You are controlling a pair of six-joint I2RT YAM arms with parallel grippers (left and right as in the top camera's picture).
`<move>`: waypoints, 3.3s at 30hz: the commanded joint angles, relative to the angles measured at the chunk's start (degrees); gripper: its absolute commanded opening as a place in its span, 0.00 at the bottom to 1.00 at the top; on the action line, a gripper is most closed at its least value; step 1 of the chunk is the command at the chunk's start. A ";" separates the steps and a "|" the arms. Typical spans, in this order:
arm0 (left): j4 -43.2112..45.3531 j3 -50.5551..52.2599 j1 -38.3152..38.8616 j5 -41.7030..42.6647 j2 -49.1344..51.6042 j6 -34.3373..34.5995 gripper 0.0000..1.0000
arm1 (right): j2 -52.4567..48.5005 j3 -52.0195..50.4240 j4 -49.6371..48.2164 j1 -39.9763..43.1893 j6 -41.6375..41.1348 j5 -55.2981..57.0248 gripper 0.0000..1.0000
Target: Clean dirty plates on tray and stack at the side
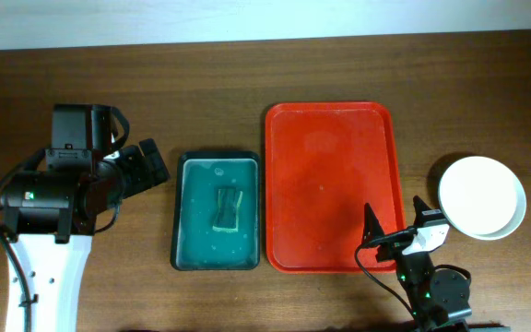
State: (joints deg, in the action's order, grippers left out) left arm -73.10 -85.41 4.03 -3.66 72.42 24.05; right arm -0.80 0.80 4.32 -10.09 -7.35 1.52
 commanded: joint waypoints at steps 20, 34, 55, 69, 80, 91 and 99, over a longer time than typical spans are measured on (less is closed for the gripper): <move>43.17 47.69 0.79 0.04 -49.42 -11.65 0.99 | 0.39 -0.48 0.17 0.37 0.04 0.68 0.98; 70.01 80.72 0.79 2.89 -72.15 -13.64 0.99 | 0.39 -0.48 0.17 0.37 0.04 0.68 0.98; 68.48 84.94 0.83 2.45 -72.13 -13.46 1.00 | 0.37 -0.48 0.20 0.37 0.04 0.68 0.98; 68.48 84.91 0.83 2.45 -72.13 -13.46 0.99 | 0.37 -0.48 0.20 0.37 0.04 0.68 0.98; 68.48 84.91 0.83 2.45 -72.13 -13.46 1.00 | 0.39 -0.48 0.20 0.37 0.04 0.68 0.98; 68.48 84.91 0.83 2.45 -72.13 -13.46 0.99 | 0.37 -0.48 0.17 0.37 0.04 0.68 0.98; 68.48 84.91 0.83 2.45 -72.13 -13.46 0.99 | 0.39 -0.48 0.17 0.37 0.04 0.68 0.98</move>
State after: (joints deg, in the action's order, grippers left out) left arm -4.29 -0.62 4.75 -1.67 0.73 11.51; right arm -0.73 0.80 4.32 -10.09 -7.33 1.54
